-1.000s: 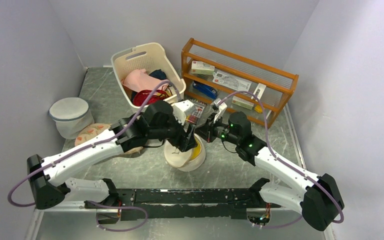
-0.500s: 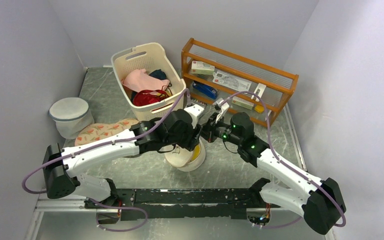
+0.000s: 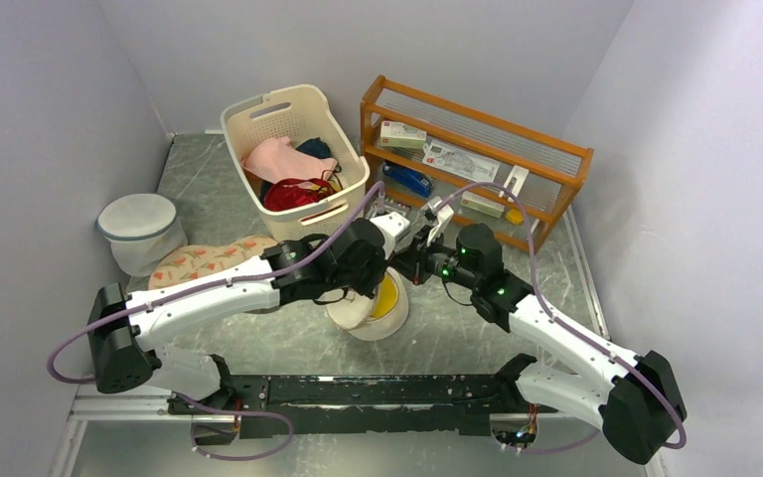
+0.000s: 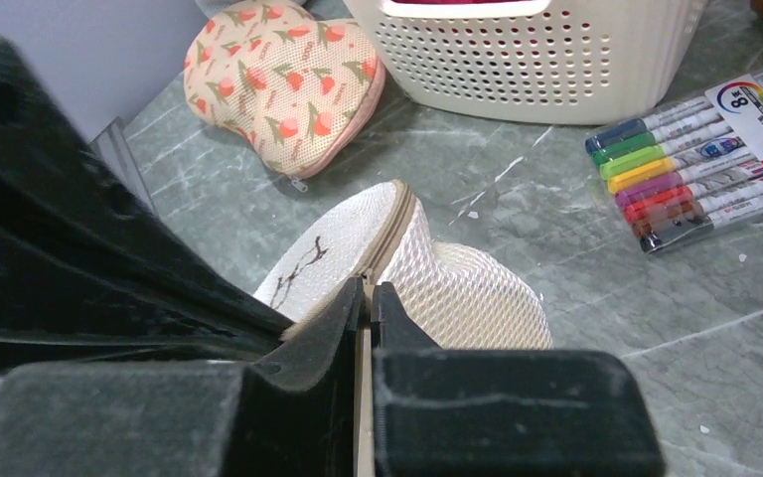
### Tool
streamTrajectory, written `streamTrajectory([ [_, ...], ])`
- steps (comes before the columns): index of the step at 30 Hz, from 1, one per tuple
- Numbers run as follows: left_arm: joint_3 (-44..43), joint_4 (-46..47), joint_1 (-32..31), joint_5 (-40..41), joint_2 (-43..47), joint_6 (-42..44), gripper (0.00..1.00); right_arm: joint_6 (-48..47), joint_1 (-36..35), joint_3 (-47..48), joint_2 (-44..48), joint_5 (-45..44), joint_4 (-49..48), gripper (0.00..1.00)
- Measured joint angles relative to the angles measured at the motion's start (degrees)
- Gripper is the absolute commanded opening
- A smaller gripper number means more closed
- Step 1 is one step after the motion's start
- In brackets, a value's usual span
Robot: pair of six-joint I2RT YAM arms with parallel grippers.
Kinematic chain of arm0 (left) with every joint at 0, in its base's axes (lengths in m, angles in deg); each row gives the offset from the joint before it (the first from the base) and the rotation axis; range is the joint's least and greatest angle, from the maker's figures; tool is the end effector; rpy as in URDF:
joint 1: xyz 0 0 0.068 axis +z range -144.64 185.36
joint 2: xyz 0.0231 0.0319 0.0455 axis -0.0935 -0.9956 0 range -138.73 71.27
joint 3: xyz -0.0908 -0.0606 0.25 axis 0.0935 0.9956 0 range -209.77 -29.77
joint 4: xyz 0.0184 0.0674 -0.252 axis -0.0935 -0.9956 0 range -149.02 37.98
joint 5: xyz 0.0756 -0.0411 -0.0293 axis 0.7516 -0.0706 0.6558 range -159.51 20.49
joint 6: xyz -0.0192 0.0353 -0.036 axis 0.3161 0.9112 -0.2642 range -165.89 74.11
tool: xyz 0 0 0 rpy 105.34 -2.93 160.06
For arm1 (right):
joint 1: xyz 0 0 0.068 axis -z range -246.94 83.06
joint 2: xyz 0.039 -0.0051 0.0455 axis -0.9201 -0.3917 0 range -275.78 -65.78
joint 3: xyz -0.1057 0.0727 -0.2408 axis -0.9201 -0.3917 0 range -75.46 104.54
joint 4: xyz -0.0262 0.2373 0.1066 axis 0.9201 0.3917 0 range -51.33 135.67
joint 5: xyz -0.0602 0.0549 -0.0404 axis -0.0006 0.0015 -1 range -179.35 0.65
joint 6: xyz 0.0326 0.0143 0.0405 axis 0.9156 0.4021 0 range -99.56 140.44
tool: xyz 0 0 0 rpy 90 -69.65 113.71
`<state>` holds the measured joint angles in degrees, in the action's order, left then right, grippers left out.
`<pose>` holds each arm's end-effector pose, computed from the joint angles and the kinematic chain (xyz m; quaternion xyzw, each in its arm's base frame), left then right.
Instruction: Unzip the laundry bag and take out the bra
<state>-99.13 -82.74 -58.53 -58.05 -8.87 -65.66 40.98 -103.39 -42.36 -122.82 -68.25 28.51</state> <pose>0.1421 -0.2737 0.3146 0.3027 0.8562 -0.2048 0.3653 0.1764 0.1462 0.2649 -0.2190 0.7504 0.4161 0.4645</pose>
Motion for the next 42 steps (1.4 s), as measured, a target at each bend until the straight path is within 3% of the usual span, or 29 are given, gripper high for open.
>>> streamTrajectory([
  [14,0.00,-1.53,-0.09,-3.65,14.82,8.66,0.07,-0.57,0.63,1.27,-7.02,-0.90,-4.79,0.00],
  [29,2.80,-1.05,-0.11,-1.64,15.45,4.85,0.07,-2.93,1.53,4.92,-7.96,-1.62,-0.66,0.00],
  [34,4.98,-1.55,-0.13,0.31,15.21,-0.42,0.29,-3.67,1.70,4.94,-3.32,-1.27,2.19,0.00],
  [38,5.11,-2.64,-0.20,1.75,13.49,-2.67,0.64,-3.69,1.81,5.46,-2.27,-0.72,3.26,0.00],
  [42,3.96,-2.82,-0.20,1.79,9.92,-3.15,0.85,-3.58,1.88,5.70,-2.29,0.42,4.11,0.00],
])
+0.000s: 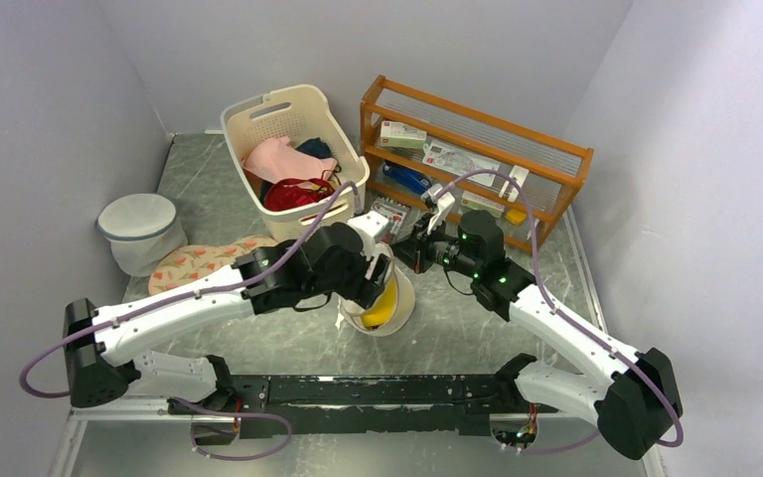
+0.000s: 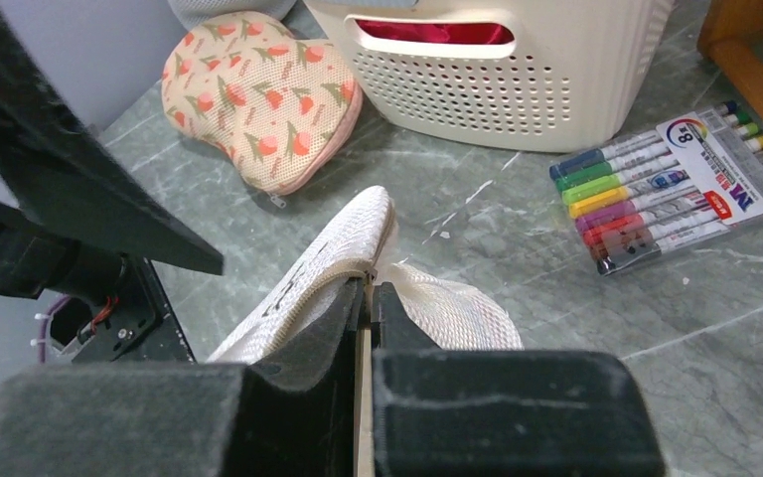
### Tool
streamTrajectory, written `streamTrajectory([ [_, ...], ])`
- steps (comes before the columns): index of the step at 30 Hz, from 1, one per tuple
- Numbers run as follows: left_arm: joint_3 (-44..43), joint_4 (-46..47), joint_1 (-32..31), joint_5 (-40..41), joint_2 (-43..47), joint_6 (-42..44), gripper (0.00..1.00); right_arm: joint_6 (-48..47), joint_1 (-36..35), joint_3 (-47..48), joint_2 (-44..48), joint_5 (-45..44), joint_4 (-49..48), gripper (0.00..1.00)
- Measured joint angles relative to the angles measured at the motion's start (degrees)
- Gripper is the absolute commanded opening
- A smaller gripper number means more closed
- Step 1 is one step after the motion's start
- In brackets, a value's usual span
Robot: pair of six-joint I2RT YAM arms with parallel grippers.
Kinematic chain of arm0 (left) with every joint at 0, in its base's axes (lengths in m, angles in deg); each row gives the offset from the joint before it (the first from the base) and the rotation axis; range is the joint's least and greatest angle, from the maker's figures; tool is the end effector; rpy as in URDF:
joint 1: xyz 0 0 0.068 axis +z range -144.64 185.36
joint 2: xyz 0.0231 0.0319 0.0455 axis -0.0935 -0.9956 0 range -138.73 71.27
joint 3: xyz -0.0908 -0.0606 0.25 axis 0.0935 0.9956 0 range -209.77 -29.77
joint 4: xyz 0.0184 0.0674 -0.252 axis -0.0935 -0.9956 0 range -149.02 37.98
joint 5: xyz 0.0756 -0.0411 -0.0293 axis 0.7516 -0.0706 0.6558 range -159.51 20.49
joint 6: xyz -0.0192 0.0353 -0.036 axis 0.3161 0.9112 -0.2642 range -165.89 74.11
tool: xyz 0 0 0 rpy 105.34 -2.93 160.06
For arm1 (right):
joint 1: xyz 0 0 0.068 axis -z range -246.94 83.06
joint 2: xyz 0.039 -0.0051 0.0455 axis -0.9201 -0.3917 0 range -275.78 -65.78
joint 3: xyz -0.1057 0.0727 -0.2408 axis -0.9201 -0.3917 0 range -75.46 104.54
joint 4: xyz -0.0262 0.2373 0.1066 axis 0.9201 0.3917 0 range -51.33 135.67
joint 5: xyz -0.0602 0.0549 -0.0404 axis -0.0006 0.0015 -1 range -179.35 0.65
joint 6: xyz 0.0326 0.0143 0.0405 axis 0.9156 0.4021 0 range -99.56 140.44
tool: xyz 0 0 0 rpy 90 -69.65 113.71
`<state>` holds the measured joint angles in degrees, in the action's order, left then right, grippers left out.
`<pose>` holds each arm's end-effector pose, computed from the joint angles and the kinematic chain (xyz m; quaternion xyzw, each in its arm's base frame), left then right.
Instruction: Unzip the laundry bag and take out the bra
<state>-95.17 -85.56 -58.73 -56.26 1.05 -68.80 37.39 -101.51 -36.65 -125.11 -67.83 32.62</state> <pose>0.1232 -0.2349 0.3337 0.2674 0.8547 -0.2225 0.3853 0.1898 0.1467 0.2841 -0.2320 0.7499 0.3944 0.4777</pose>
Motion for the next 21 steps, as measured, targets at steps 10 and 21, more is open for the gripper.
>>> streamTrajectory([
  [10,-4.90,2.05,-0.20,-1.64,-7.17,0.52,0.97,0.98,0.00,-0.04,0.35,1.27,-0.07,0.00],
  [21,-1.75,4.31,-0.20,-2.64,0.20,-1.84,0.99,1.11,0.00,0.39,-0.26,1.70,0.37,0.00],
])
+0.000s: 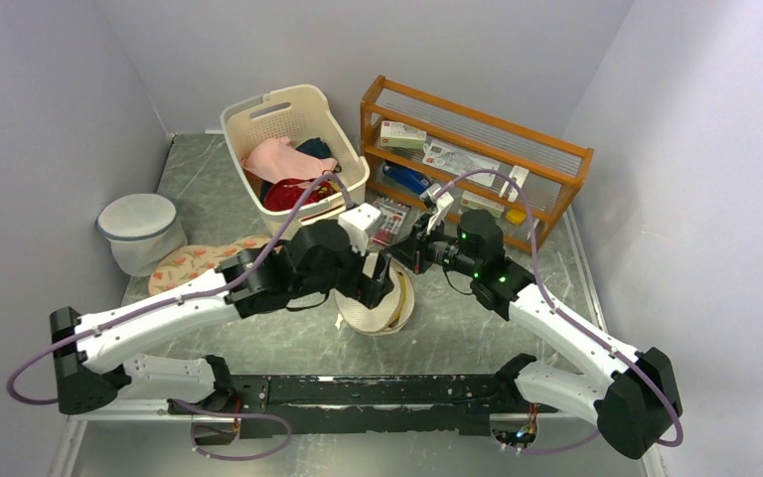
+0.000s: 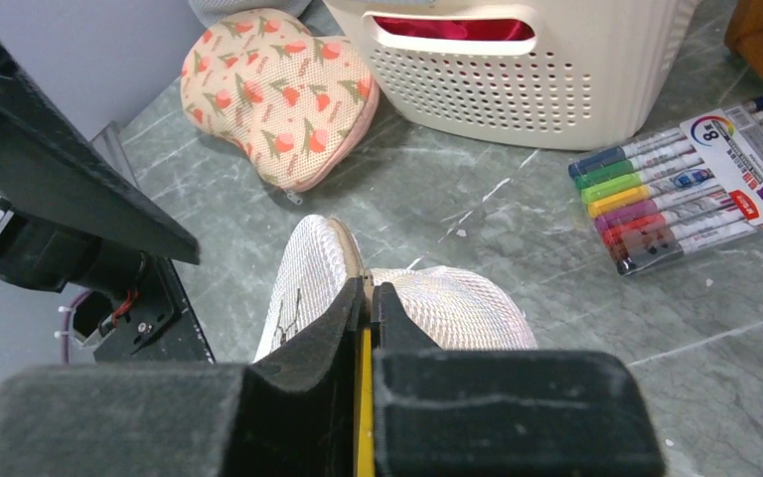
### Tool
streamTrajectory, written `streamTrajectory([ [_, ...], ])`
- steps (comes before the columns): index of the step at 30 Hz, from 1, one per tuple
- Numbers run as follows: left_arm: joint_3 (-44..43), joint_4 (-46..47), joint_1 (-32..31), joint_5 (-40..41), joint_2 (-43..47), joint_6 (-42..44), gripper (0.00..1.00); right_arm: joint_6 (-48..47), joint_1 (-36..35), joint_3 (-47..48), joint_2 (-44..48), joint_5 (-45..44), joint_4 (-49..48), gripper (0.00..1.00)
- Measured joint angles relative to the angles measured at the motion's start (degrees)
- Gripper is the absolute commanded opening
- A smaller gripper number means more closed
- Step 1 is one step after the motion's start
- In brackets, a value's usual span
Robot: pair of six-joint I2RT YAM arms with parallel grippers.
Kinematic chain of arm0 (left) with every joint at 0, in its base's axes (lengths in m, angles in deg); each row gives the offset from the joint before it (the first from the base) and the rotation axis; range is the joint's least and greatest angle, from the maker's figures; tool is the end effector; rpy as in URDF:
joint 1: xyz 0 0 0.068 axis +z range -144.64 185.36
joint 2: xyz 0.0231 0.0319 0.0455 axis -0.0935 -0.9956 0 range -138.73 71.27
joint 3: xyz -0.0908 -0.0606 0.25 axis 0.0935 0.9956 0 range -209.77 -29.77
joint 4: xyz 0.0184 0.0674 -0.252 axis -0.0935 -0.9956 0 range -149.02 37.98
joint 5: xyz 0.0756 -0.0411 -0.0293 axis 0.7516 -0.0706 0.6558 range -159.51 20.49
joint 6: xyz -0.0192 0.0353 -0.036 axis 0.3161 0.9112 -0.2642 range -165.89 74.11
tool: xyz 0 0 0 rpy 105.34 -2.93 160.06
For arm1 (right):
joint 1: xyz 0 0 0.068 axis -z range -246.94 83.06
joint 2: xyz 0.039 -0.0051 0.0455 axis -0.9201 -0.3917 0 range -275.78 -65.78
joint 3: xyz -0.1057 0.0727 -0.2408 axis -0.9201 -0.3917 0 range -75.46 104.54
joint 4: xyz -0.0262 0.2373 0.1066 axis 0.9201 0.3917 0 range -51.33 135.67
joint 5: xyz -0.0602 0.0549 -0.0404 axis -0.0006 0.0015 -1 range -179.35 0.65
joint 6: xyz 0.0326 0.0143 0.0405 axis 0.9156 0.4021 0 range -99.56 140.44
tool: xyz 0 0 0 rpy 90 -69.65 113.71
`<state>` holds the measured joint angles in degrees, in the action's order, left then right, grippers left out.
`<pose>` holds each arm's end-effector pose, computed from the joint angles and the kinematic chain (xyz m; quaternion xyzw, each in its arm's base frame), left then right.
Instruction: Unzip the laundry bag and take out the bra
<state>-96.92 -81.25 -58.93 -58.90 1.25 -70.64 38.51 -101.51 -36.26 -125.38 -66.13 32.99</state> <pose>0.1230 -0.2403 0.3514 0.2525 0.8351 -0.2803 0.4004 0.1898 0.1478 0.2849 -0.2330 0.7500 0.4081 0.4655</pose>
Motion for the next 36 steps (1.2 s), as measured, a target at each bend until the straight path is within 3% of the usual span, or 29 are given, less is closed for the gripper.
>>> streamTrajectory([
  [5,1.16,0.33,0.00,0.17,2.93,-1.22,0.87,0.74,0.00,0.00,-0.04,0.50,-0.02,0.00],
  [8,0.76,0.68,0.00,1.07,0.76,-2.34,0.74,1.49,0.00,0.00,-0.04,0.70,-0.07,0.00],
  [11,0.46,1.70,0.00,1.99,-2.56,-3.89,0.68,2.14,0.00,-0.02,0.00,0.68,0.00,0.00],
  [19,1.05,5.05,-0.52,3.65,-7.26,-8.59,0.86,2.36,0.00,-0.11,0.39,0.11,0.61,0.00],
  [22,0.81,5.81,-1.49,5.84,-8.44,-9.64,0.87,2.36,0.00,-0.11,0.39,-0.09,0.63,0.00],
  [28,-0.63,4.39,-3.06,11.54,-12.74,-10.82,0.67,2.60,0.00,-0.11,0.42,-0.04,0.63,0.00],
  [34,-1.22,2.84,-3.06,14.03,-12.87,-10.43,0.31,3.10,0.00,-0.31,0.04,0.00,-0.07,0.00],
  [36,-1.55,2.56,-3.06,14.08,-12.87,-9.86,0.23,3.10,0.00,-0.33,-0.13,-0.02,-0.07,0.00],
])
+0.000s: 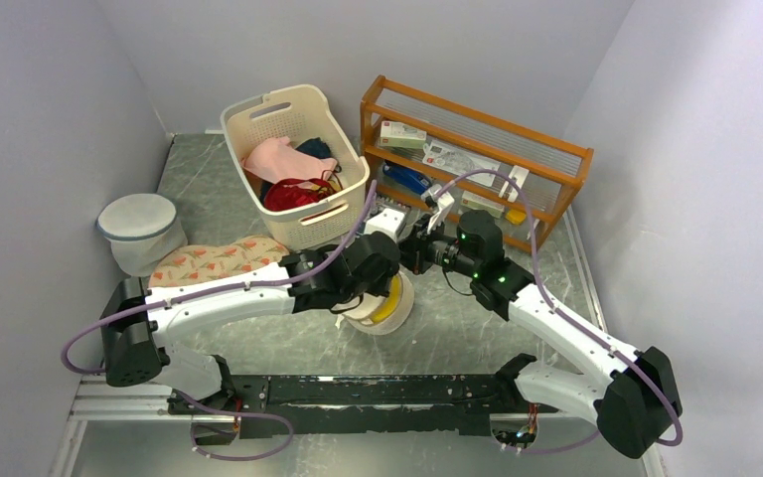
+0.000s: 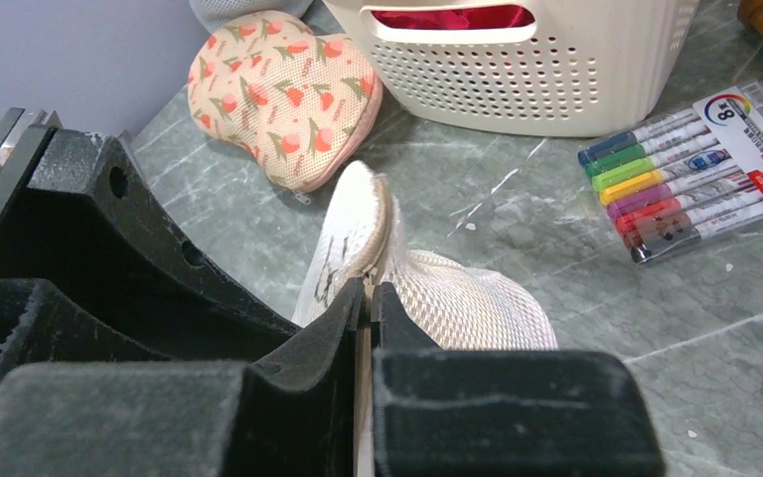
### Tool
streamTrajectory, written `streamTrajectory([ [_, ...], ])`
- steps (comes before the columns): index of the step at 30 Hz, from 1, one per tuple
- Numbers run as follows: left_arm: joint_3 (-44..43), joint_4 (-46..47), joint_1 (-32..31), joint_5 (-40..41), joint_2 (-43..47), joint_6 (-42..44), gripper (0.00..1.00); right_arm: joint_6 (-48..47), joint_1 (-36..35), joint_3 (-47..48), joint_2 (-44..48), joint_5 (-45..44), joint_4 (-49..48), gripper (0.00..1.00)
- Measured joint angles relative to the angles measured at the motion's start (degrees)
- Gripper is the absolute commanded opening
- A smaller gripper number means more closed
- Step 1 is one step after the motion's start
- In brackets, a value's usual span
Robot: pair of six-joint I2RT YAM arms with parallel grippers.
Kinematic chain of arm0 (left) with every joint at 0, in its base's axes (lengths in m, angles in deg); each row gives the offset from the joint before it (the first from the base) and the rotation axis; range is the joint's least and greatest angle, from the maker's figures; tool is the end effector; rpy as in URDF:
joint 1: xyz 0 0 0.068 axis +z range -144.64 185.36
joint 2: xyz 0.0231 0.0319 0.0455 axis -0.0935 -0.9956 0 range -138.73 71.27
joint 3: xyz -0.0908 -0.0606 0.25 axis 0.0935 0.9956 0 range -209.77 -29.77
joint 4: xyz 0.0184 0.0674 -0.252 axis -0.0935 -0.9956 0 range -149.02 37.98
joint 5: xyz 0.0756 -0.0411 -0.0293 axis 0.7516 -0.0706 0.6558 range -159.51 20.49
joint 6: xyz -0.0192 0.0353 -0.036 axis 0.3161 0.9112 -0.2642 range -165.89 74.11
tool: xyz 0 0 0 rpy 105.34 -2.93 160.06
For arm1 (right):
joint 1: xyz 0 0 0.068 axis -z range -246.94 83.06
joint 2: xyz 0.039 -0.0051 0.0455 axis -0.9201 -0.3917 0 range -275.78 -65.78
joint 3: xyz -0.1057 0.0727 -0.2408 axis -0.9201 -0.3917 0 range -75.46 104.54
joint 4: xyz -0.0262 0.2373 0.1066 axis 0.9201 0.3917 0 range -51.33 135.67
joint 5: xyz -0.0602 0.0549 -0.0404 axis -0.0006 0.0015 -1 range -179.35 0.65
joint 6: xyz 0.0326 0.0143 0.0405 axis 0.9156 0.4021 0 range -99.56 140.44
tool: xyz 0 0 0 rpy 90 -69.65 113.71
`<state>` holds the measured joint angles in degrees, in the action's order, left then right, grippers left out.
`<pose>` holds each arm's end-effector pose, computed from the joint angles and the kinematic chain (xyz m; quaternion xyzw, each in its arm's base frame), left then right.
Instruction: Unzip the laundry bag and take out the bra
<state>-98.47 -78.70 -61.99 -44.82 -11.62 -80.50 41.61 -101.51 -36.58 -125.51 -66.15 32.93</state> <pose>0.1370 -0.2896 0.3040 0.1651 0.8775 -0.1931 0.4068 0.1899 0.1479 0.2826 -0.2122 0.7581 0.4195 0.4519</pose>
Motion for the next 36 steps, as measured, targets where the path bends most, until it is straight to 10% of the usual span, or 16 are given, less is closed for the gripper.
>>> streamTrajectory([
  [7,-0.13,-2.12,-0.22,-0.96,2.05,3.32,0.07,-0.70,0.00,0.00,0.24,-0.07,0.57,0.00],
  [36,0.66,-8.35,0.13,-21.97,17.88,28.63,0.07,-7.93,-0.28,7.21,-12.96,12.98,1.73,0.00],
])
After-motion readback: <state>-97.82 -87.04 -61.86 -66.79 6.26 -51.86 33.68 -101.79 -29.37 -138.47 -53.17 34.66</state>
